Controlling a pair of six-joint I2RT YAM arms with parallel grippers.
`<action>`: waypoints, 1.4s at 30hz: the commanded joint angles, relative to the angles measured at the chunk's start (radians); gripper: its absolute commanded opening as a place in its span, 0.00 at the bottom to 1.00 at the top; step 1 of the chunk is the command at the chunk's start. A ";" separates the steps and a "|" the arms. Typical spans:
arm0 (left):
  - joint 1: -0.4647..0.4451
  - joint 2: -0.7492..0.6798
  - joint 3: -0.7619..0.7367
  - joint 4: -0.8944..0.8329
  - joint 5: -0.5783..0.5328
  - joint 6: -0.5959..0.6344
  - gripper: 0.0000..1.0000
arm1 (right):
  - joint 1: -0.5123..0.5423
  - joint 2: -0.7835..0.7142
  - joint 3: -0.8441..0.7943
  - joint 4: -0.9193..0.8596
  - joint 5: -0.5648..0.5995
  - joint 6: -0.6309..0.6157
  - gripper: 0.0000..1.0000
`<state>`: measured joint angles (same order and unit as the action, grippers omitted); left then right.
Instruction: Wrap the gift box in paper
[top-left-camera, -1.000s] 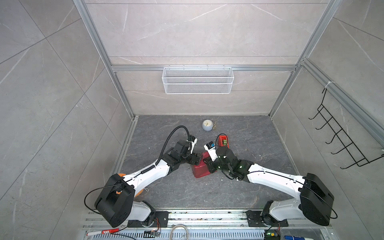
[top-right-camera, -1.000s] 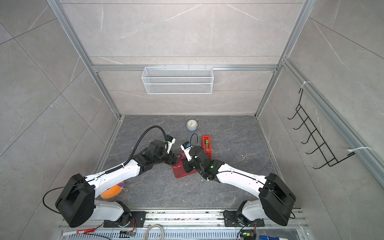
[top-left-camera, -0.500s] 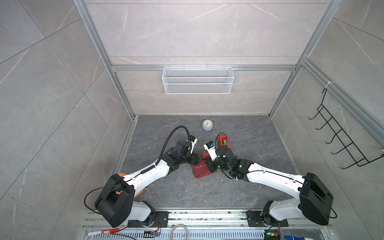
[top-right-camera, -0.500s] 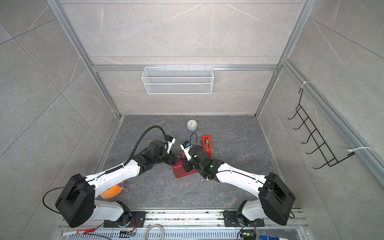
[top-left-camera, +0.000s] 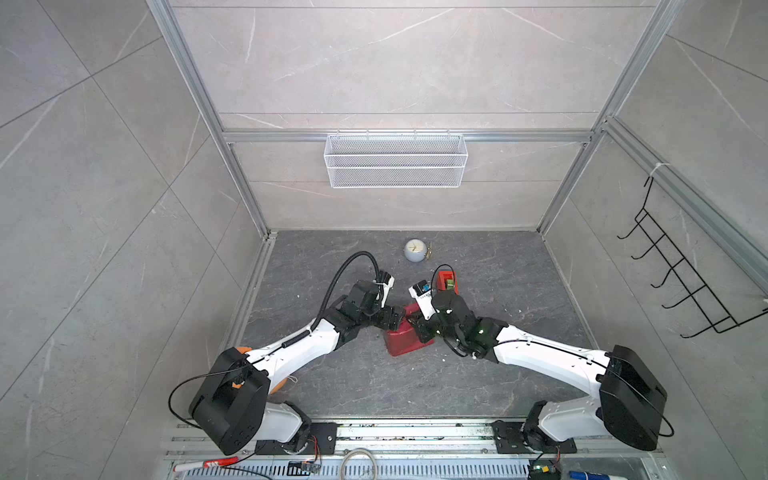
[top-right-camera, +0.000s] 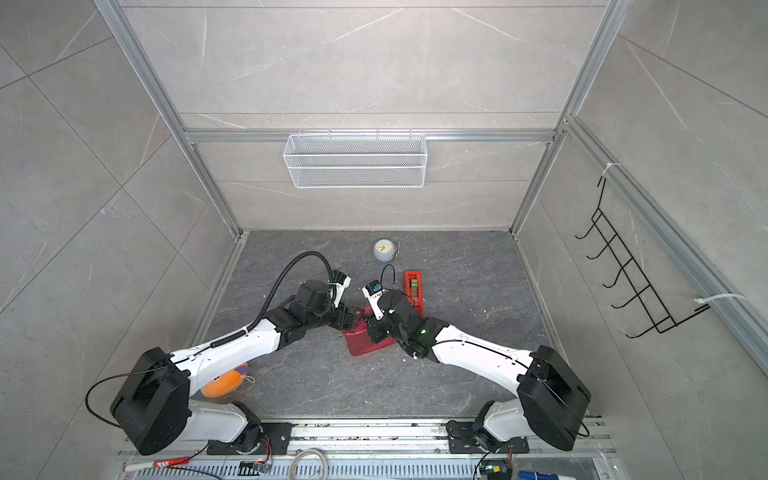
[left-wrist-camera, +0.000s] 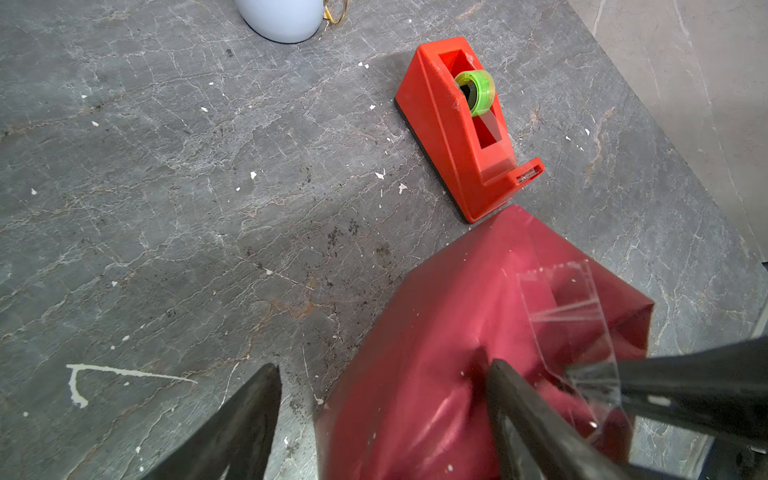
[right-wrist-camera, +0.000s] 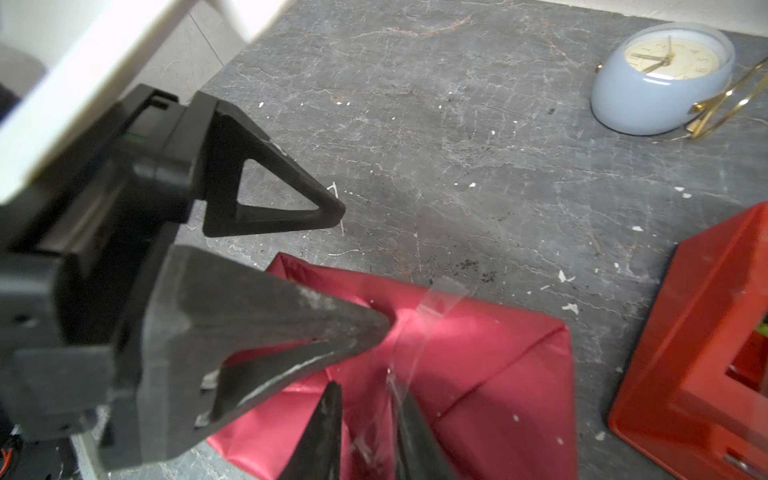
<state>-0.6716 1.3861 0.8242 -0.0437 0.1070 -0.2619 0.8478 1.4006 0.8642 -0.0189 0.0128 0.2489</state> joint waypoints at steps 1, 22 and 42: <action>-0.004 0.001 -0.033 -0.103 0.000 0.041 0.79 | -0.009 -0.017 0.028 -0.033 0.022 -0.018 0.28; -0.004 0.010 -0.025 -0.103 0.000 0.045 0.79 | -0.049 -0.161 -0.025 -0.014 -0.101 0.090 0.35; -0.003 0.002 -0.030 -0.102 0.002 0.041 0.79 | -0.032 -0.057 -0.070 0.143 -0.186 0.199 0.00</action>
<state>-0.6716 1.3861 0.8242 -0.0437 0.1070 -0.2611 0.8112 1.3312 0.8070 0.0845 -0.1730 0.4347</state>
